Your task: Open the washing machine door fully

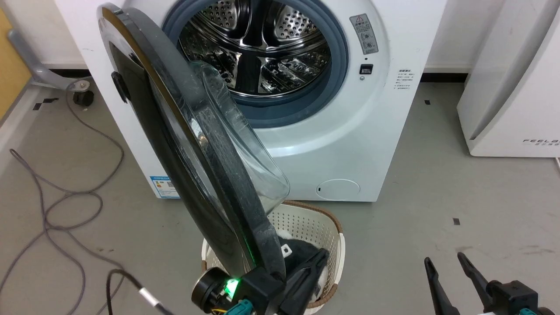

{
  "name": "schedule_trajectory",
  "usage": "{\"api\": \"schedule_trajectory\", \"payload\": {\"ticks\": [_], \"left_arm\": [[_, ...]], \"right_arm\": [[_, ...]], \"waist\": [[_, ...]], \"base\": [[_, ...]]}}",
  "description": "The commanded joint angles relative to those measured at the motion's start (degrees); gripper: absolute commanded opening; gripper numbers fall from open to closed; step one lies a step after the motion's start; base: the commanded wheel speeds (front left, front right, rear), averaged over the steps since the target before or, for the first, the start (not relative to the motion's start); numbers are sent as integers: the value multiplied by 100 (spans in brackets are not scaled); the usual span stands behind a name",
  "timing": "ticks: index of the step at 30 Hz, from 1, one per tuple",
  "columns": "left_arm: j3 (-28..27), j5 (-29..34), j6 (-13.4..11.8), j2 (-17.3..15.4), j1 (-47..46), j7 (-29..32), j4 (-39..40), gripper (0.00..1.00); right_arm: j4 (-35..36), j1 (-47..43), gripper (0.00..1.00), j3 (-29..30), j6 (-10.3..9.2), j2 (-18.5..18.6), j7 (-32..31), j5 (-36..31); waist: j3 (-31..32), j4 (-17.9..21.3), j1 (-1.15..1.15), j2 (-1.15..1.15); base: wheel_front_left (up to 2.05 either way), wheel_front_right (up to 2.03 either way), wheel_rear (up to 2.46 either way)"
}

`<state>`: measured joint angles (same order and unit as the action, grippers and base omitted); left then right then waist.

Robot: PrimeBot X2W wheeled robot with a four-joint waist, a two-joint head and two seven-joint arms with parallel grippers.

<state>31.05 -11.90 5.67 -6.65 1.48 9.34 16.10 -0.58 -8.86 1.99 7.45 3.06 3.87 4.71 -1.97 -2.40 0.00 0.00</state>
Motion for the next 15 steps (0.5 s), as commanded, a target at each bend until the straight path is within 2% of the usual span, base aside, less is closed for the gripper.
{"api": "schedule_trajectory", "payload": {"ticks": [1,9,15], "left_arm": [[-30,61,-55,-21,-65,-88,-178,0],[-300,155,-380,137,-548,-574,-1129,0],[-393,144,-560,173,-603,-756,-1325,0]], "right_arm": [[-31,26,100,-21,3,-18,23,16],[-152,67,100,-40,3,-18,70,19],[-242,56,100,-48,3,-18,89,74]], "waist": [[-10,15,0,0],[-15,70,0,0],[23,79,0,0]], "base": [[0,0,0],[0,0,0],[0,0,0]]}}
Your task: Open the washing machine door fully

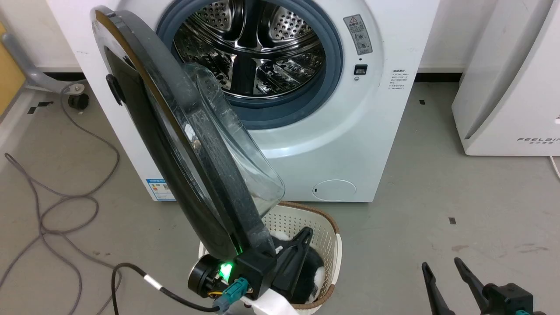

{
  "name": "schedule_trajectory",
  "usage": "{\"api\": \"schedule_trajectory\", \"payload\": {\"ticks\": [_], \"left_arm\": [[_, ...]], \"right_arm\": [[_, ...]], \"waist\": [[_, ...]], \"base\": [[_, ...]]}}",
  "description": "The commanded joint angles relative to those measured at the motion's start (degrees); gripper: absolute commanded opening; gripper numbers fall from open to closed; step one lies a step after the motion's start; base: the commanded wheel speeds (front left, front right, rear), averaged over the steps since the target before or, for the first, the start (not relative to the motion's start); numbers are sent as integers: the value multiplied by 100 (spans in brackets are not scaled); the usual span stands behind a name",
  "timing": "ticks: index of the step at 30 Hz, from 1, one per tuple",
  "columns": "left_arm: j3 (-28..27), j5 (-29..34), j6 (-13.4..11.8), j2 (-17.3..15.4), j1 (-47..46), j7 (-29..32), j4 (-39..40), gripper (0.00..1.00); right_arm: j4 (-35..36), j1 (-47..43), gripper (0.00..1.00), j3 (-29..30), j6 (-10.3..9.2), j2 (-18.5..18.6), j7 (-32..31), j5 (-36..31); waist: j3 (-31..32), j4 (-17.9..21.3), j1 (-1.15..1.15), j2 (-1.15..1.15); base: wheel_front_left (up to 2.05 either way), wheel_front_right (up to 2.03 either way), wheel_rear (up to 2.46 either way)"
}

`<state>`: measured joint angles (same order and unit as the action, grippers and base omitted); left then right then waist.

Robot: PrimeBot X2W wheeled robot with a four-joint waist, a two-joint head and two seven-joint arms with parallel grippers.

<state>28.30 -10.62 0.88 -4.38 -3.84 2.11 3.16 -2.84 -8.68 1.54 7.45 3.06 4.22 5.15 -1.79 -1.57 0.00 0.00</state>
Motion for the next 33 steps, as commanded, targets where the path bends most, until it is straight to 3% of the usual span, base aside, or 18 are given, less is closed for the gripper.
{"api": "schedule_trajectory", "payload": {"ticks": [1,18,33], "left_arm": [[-125,17,-110,-60,-39,-44,-8,0],[-322,79,-666,-380,880,163,926,0],[-928,47,-1223,-630,1427,121,1570,0]], "right_arm": [[-32,34,100,-4,3,-18,55,40],[-208,21,100,8,3,-18,80,84],[-218,33,100,124,3,-18,47,81]], "waist": [[9,-7,0,0],[124,-411,0,0],[152,-1276,0,0]], "base": [[0,0,0],[0,0,0],[0,0,0]]}}
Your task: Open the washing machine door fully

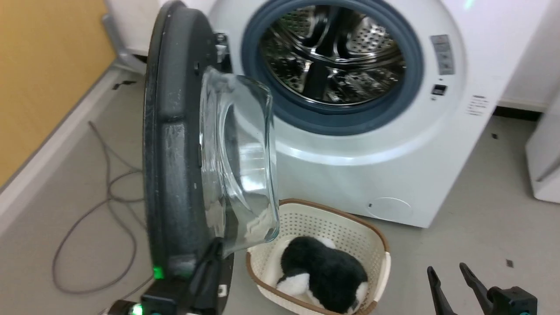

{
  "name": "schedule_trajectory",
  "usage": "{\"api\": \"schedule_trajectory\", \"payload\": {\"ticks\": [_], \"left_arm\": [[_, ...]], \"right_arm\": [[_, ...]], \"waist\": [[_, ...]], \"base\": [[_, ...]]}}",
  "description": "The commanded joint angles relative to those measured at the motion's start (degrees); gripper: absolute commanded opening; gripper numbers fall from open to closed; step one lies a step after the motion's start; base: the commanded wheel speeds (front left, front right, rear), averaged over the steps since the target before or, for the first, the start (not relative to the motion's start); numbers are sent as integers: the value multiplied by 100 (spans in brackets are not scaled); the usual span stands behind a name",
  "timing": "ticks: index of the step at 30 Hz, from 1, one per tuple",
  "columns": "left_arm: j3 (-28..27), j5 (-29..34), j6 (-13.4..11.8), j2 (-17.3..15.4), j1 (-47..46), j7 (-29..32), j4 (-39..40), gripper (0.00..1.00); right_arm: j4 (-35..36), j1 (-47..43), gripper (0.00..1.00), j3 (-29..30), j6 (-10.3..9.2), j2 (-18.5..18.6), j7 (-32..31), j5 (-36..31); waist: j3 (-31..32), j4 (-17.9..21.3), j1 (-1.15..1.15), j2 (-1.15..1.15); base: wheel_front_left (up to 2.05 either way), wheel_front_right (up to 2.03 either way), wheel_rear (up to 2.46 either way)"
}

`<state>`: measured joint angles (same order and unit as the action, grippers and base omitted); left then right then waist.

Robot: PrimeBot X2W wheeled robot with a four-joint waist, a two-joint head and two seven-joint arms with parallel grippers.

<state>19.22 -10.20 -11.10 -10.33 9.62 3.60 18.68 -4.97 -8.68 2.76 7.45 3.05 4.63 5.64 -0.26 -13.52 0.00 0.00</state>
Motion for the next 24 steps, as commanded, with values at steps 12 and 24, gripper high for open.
{"api": "schedule_trajectory", "payload": {"ticks": [12,24], "left_arm": [[-1186,-285,-251,-476,-160,-656,-605,0],[-2135,-854,119,-1088,-1166,-1409,-2197,0]], "right_arm": [[-71,125,100,-35,3,-17,10,79],[-119,174,100,-9,3,-17,-19,102]], "waist": [[-61,-343,0,0],[-152,-209,0,0]], "base": [[0,0,0],[0,0,0]]}}
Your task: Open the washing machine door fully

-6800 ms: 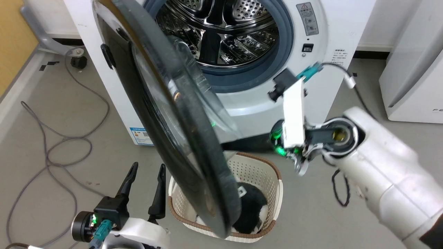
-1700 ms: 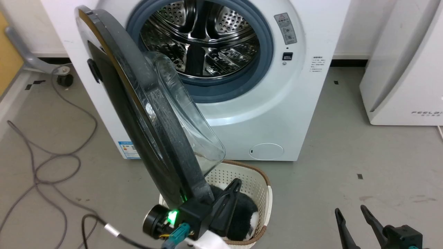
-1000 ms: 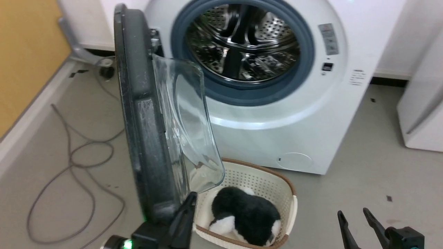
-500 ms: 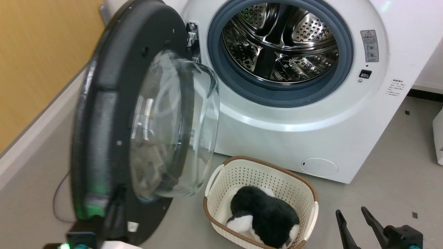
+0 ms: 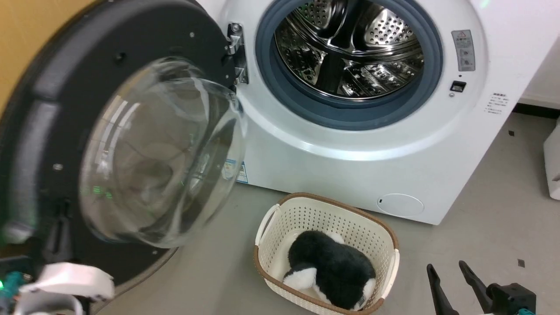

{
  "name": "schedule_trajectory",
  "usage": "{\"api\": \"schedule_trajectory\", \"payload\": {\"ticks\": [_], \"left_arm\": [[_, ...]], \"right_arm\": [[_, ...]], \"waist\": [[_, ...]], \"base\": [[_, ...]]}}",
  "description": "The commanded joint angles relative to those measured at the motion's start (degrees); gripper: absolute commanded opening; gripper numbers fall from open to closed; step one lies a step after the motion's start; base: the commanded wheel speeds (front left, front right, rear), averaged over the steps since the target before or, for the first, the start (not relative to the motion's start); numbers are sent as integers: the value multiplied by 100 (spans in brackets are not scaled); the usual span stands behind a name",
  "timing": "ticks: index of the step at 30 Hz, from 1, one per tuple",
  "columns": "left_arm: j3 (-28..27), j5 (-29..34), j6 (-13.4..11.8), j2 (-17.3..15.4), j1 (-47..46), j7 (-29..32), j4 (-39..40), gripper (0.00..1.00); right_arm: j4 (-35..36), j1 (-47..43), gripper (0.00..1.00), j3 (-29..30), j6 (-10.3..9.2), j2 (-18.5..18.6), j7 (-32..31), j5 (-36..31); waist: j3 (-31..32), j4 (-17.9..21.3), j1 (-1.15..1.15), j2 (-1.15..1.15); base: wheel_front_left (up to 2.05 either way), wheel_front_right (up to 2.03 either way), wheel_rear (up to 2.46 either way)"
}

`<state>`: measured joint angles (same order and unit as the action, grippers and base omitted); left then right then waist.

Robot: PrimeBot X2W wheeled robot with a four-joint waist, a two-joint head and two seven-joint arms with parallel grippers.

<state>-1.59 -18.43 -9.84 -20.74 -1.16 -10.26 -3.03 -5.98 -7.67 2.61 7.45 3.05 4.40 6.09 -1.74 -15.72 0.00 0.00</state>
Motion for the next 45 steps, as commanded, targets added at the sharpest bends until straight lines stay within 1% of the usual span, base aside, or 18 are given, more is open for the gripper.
{"api": "schedule_trajectory", "payload": {"ticks": [1,4,10,15,19,26,28,29,33,38,41,45], "left_arm": [[-131,-90,31,-99,-170,-69,-196,0],[-344,-232,159,-261,-410,-226,-737,0],[-628,-308,294,-468,-813,-419,-1540,0],[-806,-257,377,-482,-999,-468,-1875,0],[-951,-120,351,-323,-857,-472,-1680,0],[-1074,31,251,221,18,-473,-809,0],[-997,54,245,404,328,-473,-588,55],[-961,70,230,490,457,-473,-464,100],[-842,141,181,660,801,-474,-134,100],[-445,289,121,973,1251,-370,381,100],[-151,361,204,1065,1315,-280,508,100],[198,383,388,1152,1200,-225,423,100]], "right_arm": [[-24,76,100,7,3,-17,7,63],[-46,85,100,3,3,-17,11,72],[-59,114,100,10,3,-17,10,70],[-62,139,100,24,3,-17,4,56],[-76,130,100,33,3,-17,5,53],[-66,68,100,31,3,-17,24,62],[-54,49,100,41,3,-17,21,56],[-47,44,100,44,3,-17,15,51],[-18,36,100,31,3,-17,-12,10],[79,36,100,7,3,-17,-35,-59],[163,41,100,-21,3,-17,-52,-104],[296,49,100,-54,3,-17,-99,-184]], "waist": [[-10,29,0,0],[-22,84,0,0],[-77,162,0,0],[-100,213,0,0],[-63,252,0,0],[88,344,0,0],[117,350,0,0],[130,350,0,0],[171,363,0,0],[213,449,0,0],[228,551,0,0],[267,772,0,0]], "base": [[0,0,0],[0,0,0],[0,0,0],[0,0,0],[0,0,0],[0,0,0],[0,0,0],[0,0,0],[0,0,0],[0,0,0],[0,0,0],[0,0,0]]}}
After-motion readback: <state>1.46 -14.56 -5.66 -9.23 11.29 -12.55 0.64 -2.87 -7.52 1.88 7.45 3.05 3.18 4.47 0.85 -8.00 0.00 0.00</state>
